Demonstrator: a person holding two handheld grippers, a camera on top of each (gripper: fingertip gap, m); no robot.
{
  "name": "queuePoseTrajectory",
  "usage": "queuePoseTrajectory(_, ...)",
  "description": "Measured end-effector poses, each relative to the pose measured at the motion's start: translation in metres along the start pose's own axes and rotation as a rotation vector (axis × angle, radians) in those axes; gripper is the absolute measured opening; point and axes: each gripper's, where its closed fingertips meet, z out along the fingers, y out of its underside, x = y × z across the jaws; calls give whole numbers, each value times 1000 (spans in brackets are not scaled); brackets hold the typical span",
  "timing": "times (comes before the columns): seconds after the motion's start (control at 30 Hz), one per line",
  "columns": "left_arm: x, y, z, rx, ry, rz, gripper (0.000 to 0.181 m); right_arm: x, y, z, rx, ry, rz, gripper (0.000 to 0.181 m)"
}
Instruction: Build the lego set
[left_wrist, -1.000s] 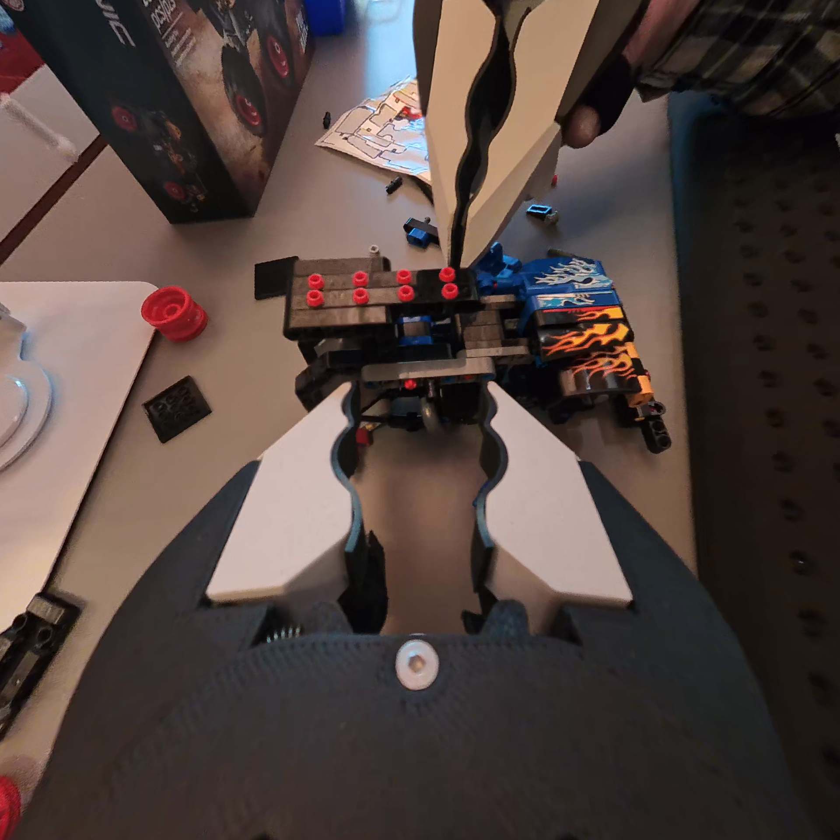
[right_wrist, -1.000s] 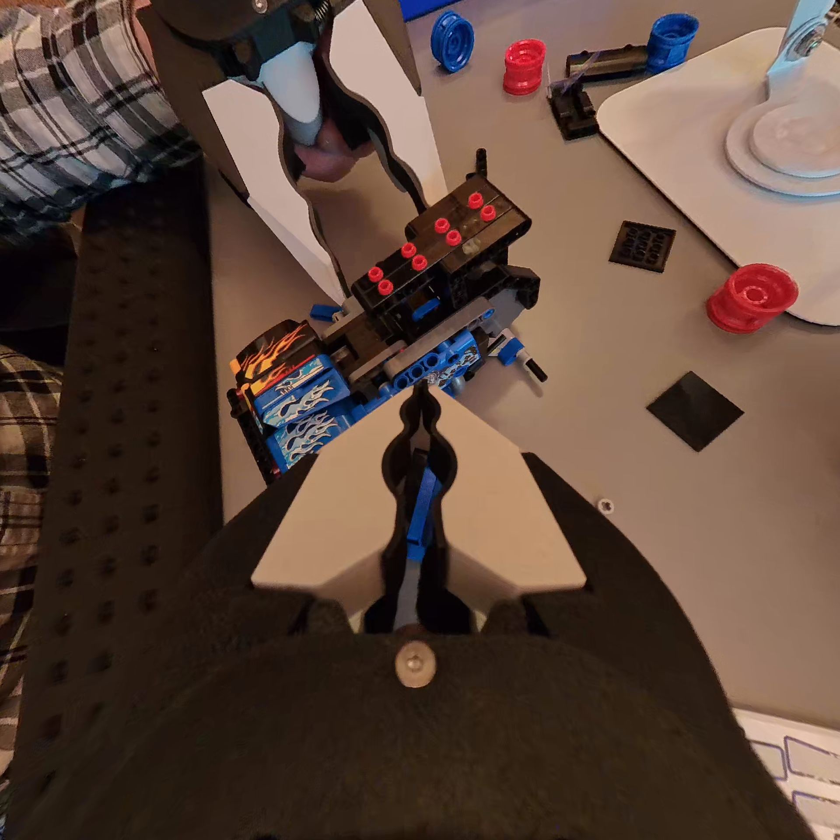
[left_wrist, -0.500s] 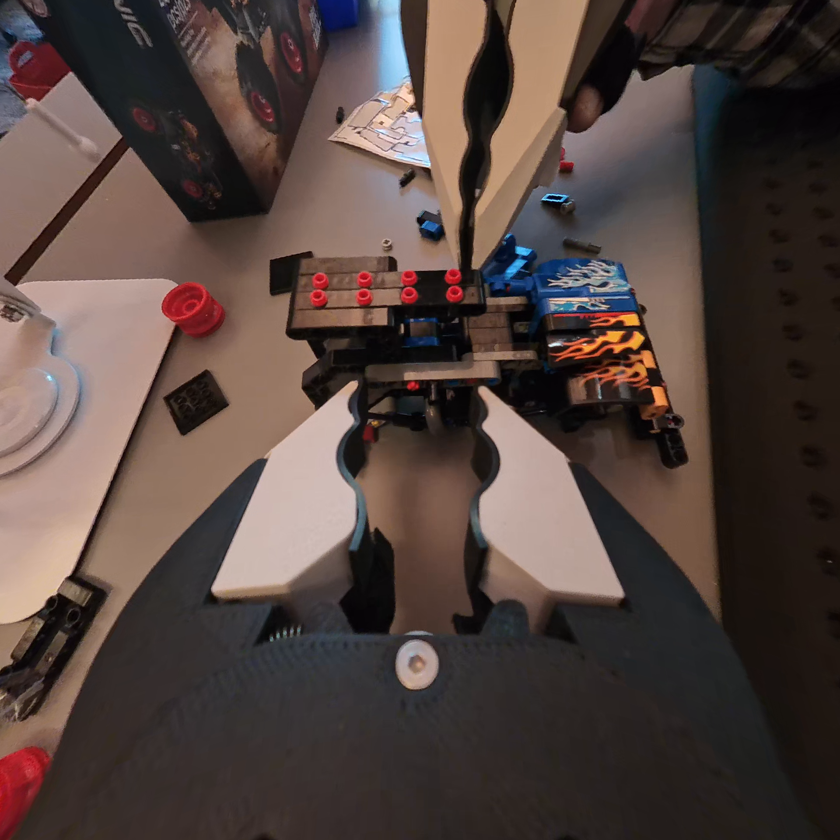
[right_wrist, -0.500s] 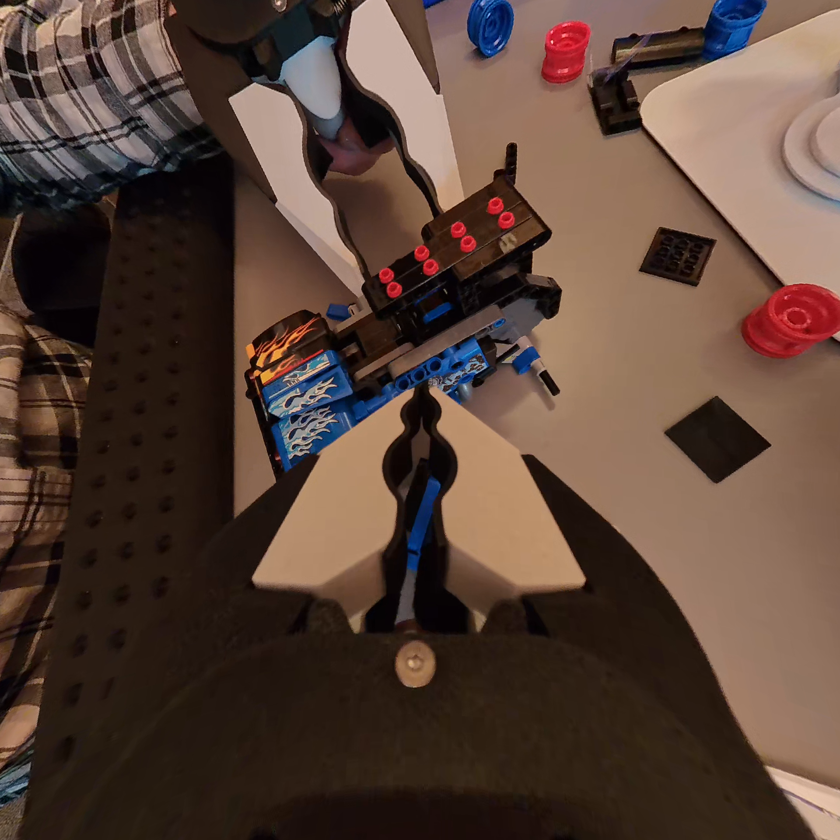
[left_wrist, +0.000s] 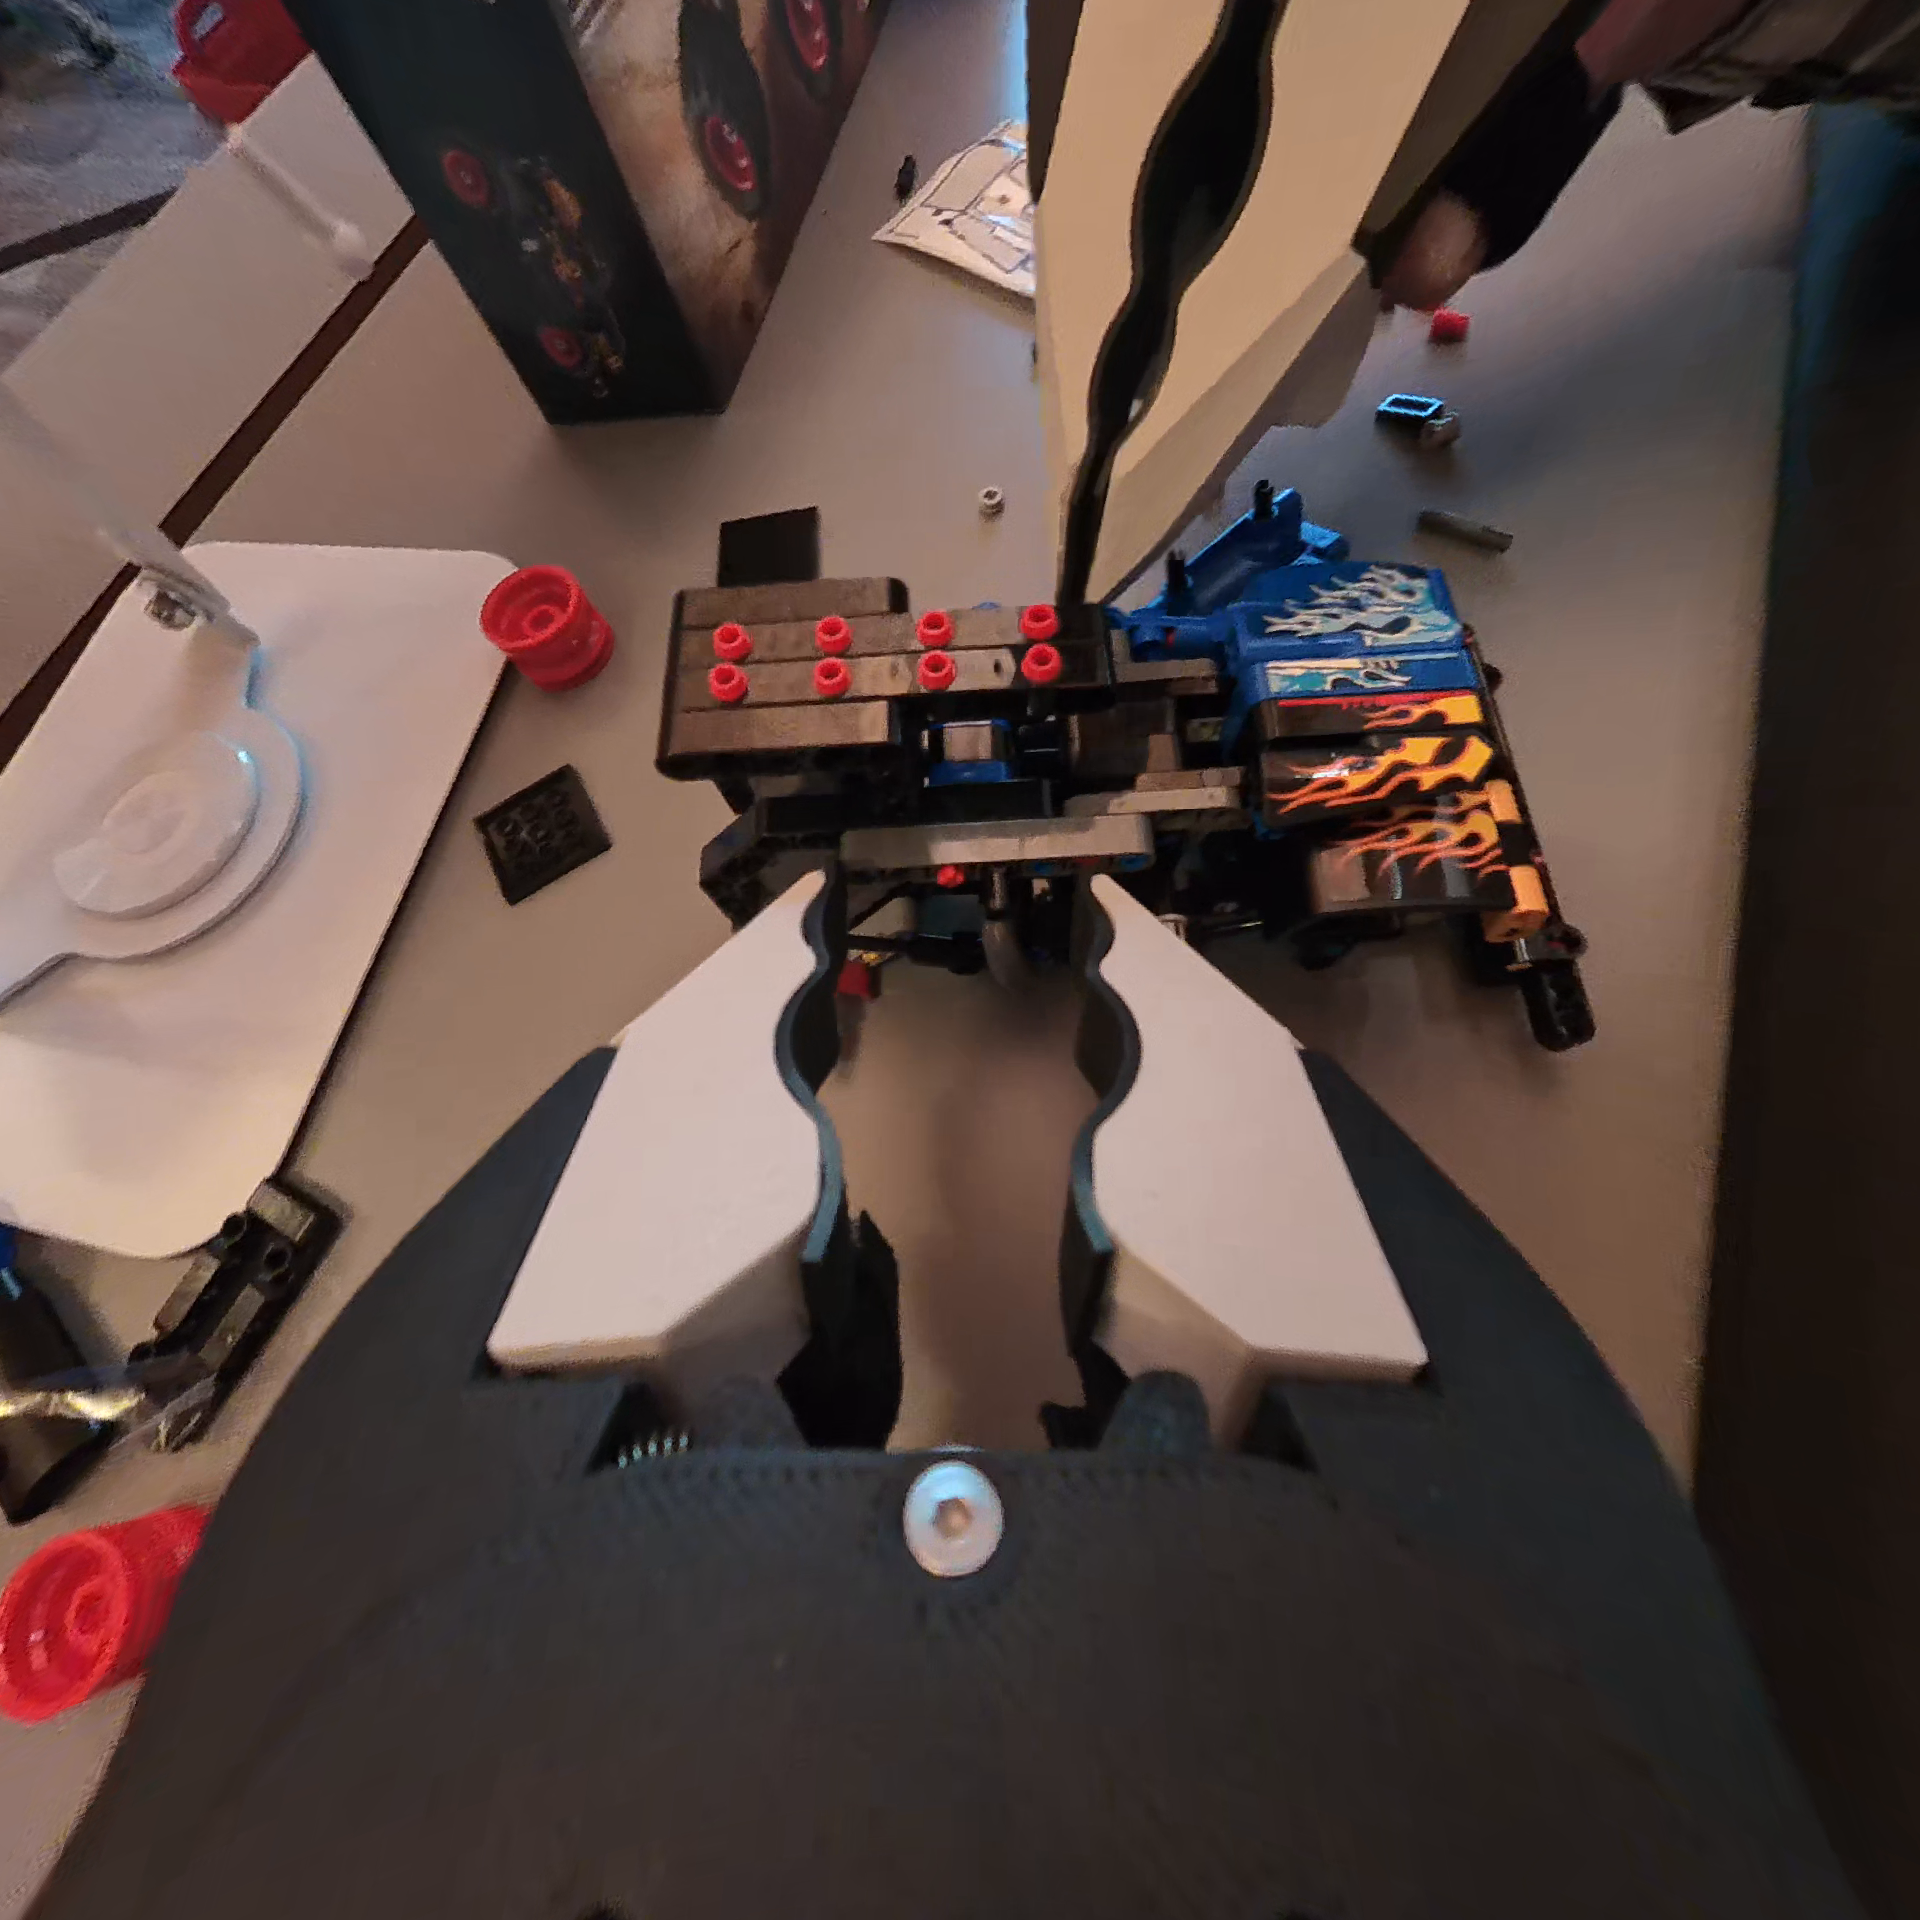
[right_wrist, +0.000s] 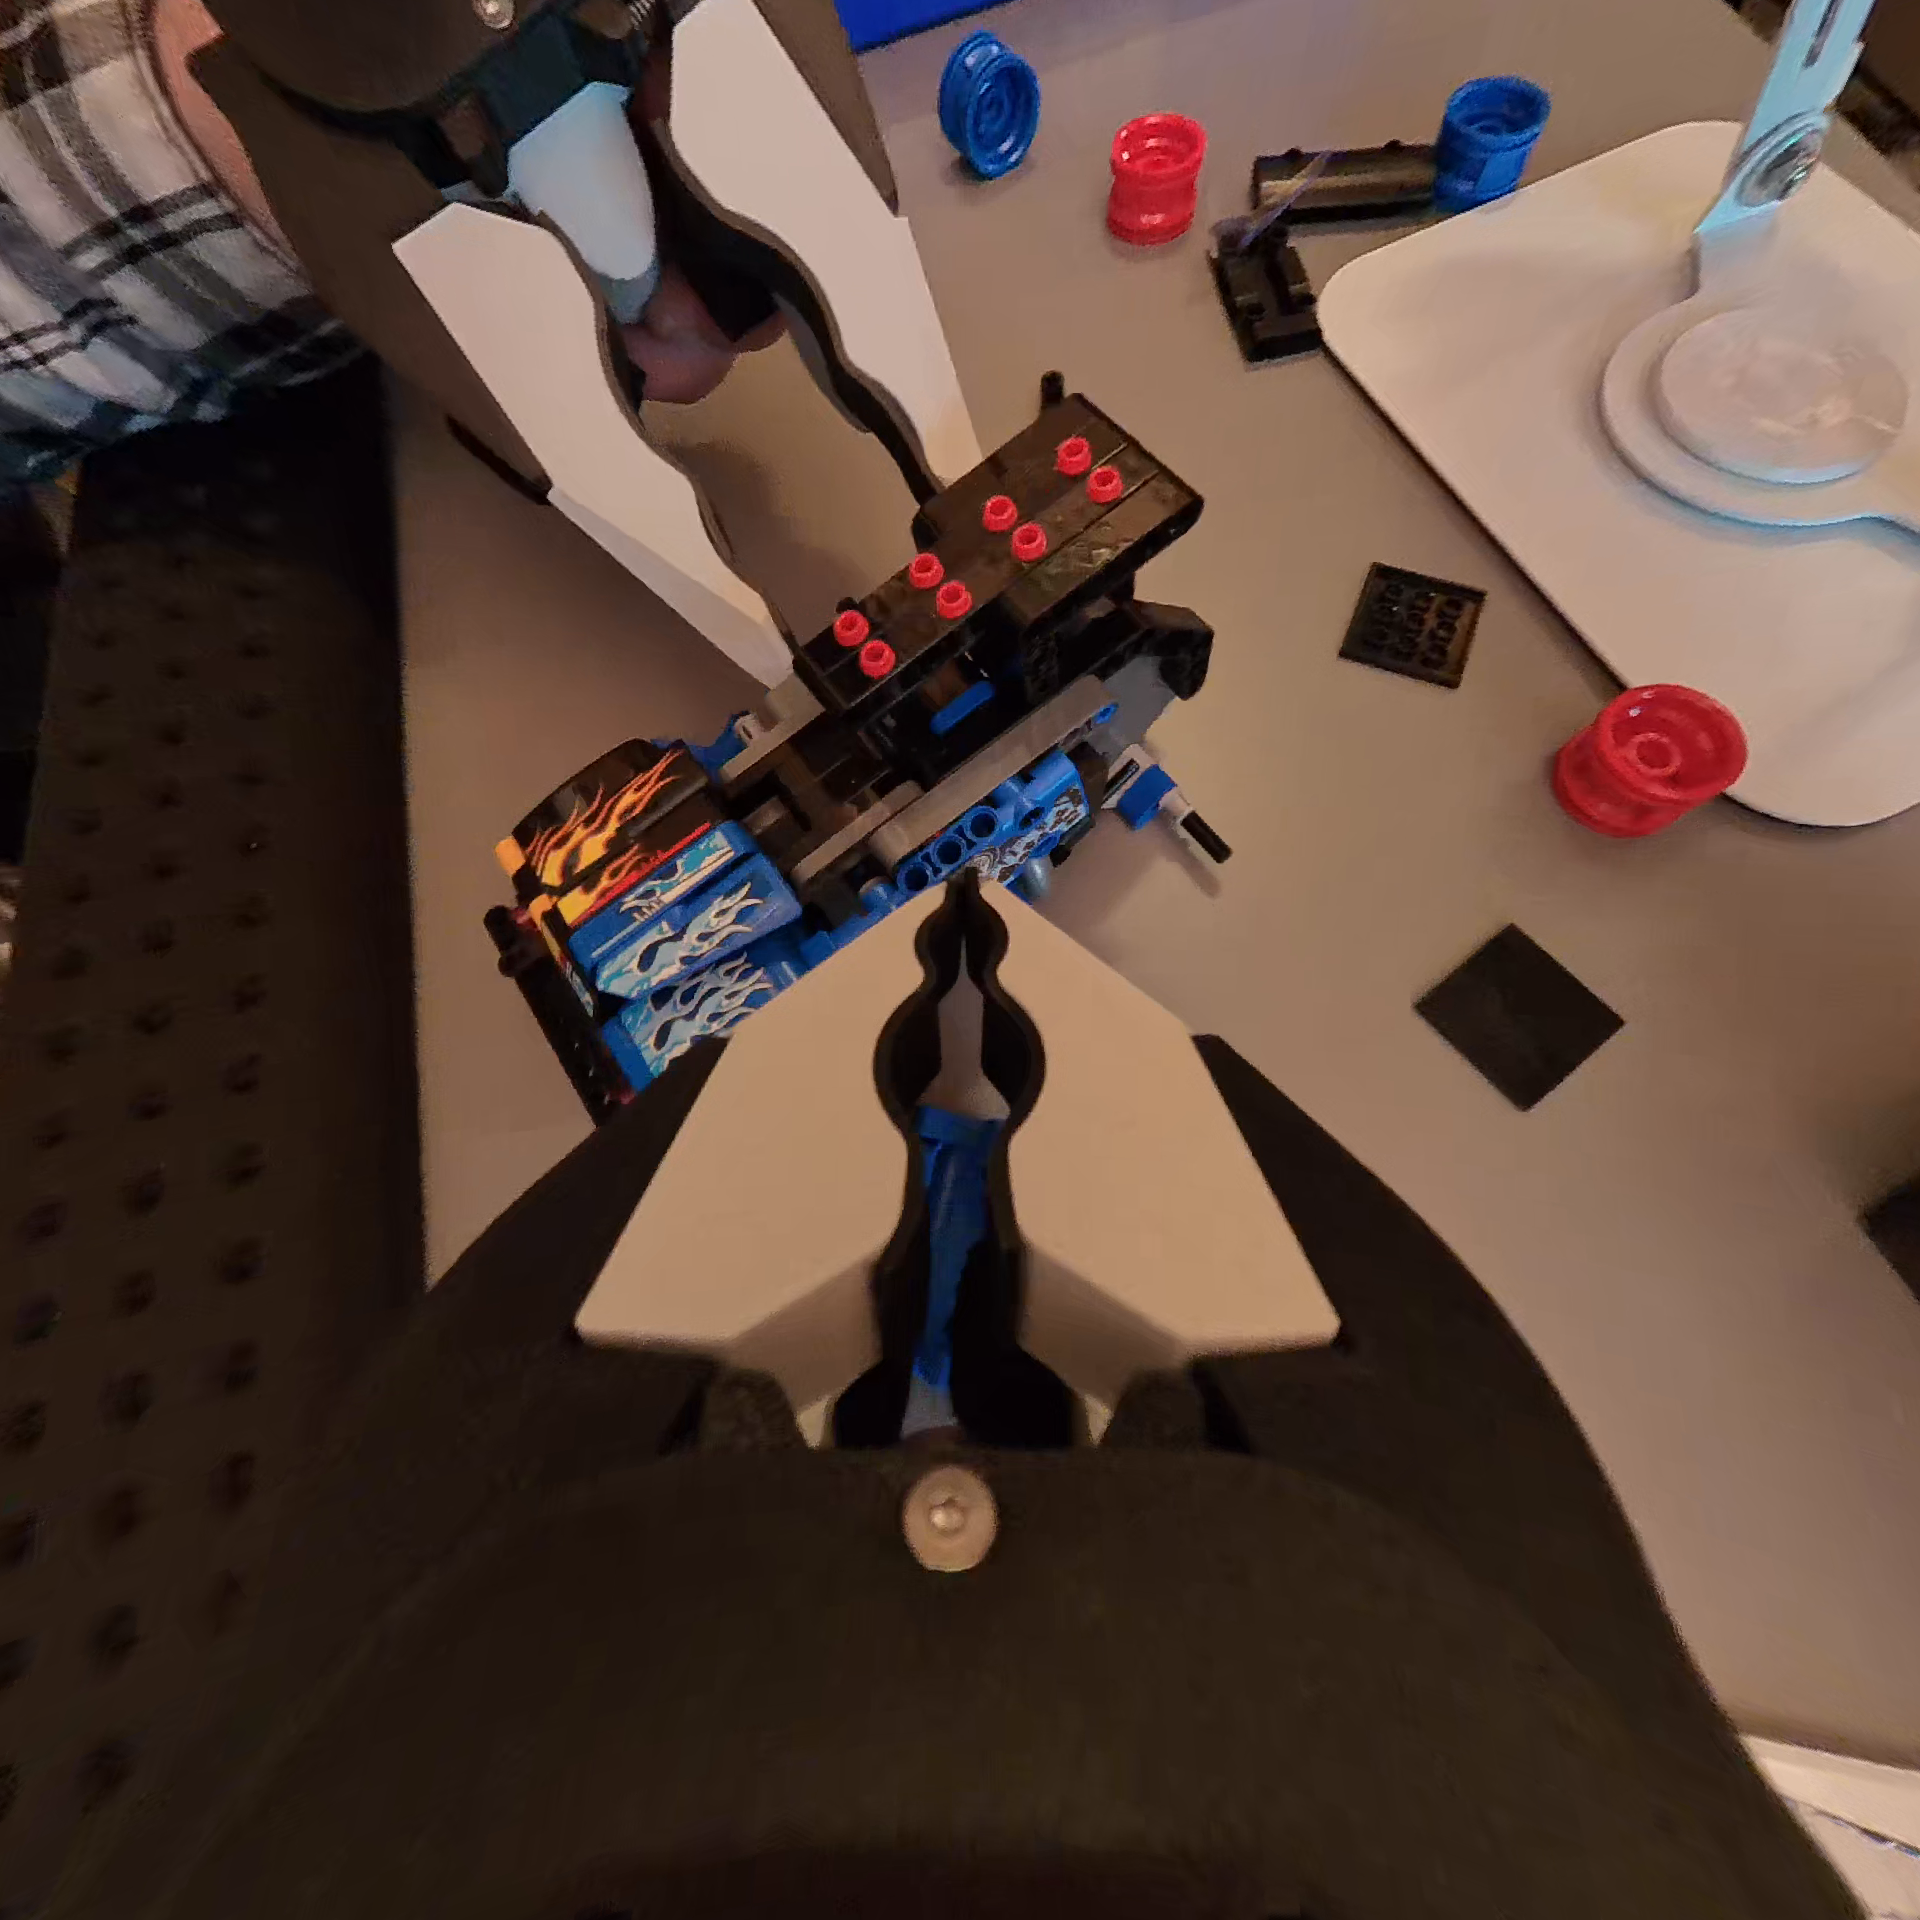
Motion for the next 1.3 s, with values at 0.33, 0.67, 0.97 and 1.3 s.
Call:
queuePoseTrajectory(0.33,-16,17,-22,8,-98,-101,42,22,-17,21,-10,87,-38,1)
queuePoseTrajectory(0.67,-13,23,-12,-23,-55,-64,44,-45,24,-15,-109,12,-23,53)
queuePoseTrajectory(0.97,-13,19,-15,8,-72,-70,37,-23,19,7,-148,63,-83,23)
queuePoseTrajectory(1.3,-8,20,-23,-15,-85,-34,38,20,17,3,-205,153,-124,19)
